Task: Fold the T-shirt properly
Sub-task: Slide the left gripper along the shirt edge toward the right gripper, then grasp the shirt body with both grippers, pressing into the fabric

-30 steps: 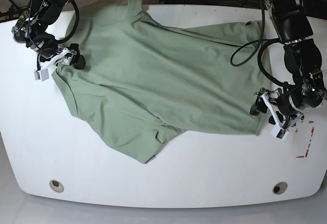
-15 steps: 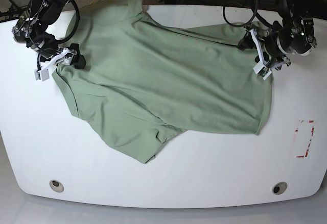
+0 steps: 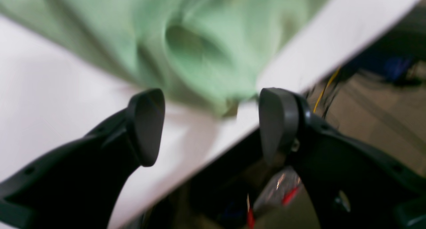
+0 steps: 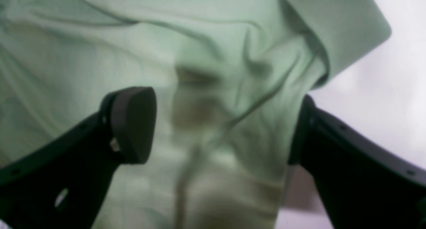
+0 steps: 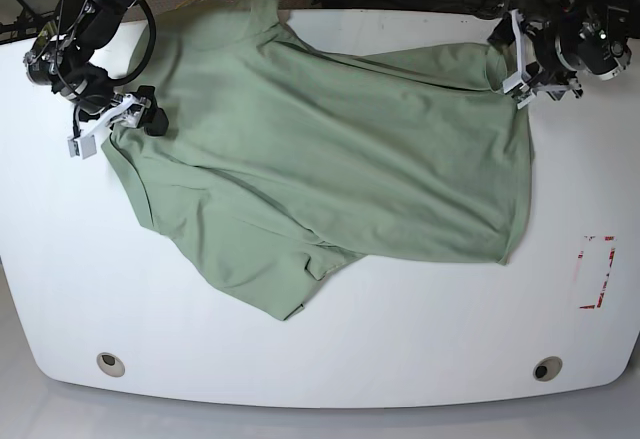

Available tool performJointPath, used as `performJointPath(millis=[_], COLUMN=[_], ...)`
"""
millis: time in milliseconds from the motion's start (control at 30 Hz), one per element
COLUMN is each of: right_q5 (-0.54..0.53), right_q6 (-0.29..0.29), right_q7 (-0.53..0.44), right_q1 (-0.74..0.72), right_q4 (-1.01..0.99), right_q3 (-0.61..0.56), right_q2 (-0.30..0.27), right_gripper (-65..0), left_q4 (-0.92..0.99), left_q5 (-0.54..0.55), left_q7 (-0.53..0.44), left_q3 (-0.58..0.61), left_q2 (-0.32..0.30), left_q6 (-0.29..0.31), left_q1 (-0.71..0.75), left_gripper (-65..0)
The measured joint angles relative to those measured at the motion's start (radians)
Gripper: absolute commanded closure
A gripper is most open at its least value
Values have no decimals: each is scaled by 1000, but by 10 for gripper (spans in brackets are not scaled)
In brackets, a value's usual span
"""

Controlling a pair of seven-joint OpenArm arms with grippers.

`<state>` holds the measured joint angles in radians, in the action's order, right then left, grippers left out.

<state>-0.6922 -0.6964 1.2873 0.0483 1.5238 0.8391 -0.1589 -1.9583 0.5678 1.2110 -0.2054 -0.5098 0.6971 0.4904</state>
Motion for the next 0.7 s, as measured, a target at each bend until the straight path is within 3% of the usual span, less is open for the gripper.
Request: performJointPath(millis=[267, 433, 500, 700], right_q5=[0, -1, -3, -2], right_q6=[0, 0, 0, 0], right_q7=[0, 0, 0, 8], right_q1=[2, 1, 2, 24], right_q4=[0, 0, 0, 47], right_q3=[1, 1, 1, -1], right_q2=[0, 1, 0, 1], right_gripper=[-523, -523, -523, -472], left_q4=[-2, -23, -24, -21], left_q5=[3, 6, 0, -8], left_q7=[-8, -76, -82, -16], left_q3=[90, 40, 6, -165], left_q2=[-120, -111, -77, 122], left_q6=[0, 0, 1, 0], left_q1=[41, 23, -40, -266], left_gripper=[-301, -317, -315, -318])
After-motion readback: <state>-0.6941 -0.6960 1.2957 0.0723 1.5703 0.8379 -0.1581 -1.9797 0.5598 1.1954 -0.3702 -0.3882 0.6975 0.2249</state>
